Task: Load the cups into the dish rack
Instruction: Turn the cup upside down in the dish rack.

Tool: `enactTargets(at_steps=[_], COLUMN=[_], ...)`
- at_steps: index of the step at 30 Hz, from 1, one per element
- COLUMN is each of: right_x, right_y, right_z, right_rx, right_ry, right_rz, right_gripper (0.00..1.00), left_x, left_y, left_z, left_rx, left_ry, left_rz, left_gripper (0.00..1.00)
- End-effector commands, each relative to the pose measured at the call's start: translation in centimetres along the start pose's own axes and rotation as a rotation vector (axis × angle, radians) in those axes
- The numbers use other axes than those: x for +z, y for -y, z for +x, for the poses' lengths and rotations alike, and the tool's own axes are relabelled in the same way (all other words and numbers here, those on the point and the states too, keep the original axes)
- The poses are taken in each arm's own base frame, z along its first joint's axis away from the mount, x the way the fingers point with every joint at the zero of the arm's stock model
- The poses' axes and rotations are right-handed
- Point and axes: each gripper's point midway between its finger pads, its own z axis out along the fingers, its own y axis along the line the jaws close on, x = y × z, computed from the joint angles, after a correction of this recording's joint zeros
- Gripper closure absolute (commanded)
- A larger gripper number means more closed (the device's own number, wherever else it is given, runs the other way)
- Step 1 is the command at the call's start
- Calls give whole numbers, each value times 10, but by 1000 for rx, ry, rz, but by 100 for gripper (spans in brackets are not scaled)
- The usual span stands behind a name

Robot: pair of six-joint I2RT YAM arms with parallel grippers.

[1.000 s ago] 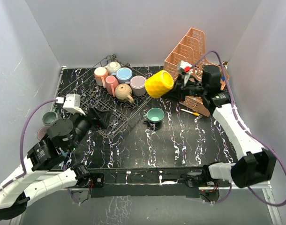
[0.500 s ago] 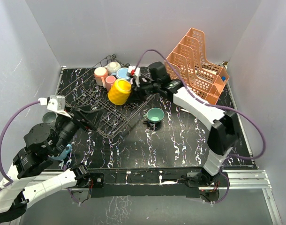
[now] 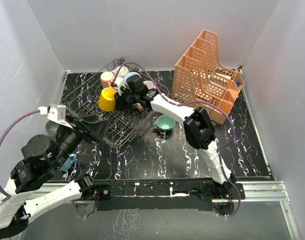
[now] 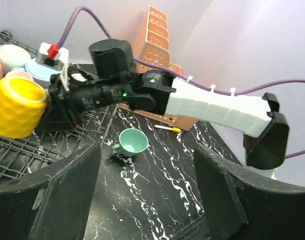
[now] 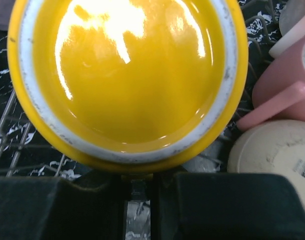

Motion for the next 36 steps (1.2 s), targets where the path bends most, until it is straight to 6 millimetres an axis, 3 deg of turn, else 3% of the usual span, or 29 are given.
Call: enactTargets(at_steps=[1,7,12,22,36], right_x=[8,54,77,97,121], right_y=[-18,-17,-6,29,32], right_z=[-101,-100,-101,-87,-52], right_rx=[-106,-54,-29,-21,-18], right_ry=[290,330,385,449,404], right_rz=[65,129,213,366,350], right_gripper=[92,92,92,92,82], left_x=[-6,-7,-9,-14,-20], left_y=[-2,-4,-8,-15,-21], left_z=[-4,5,14,22,26], left_rx=[-31,-67,-100,-121,-171], left_ry=[15,8,-5,-14,-20], left_rz=[-3,-2,-9,-33,-53], left_gripper=[27,27,27,27,27])
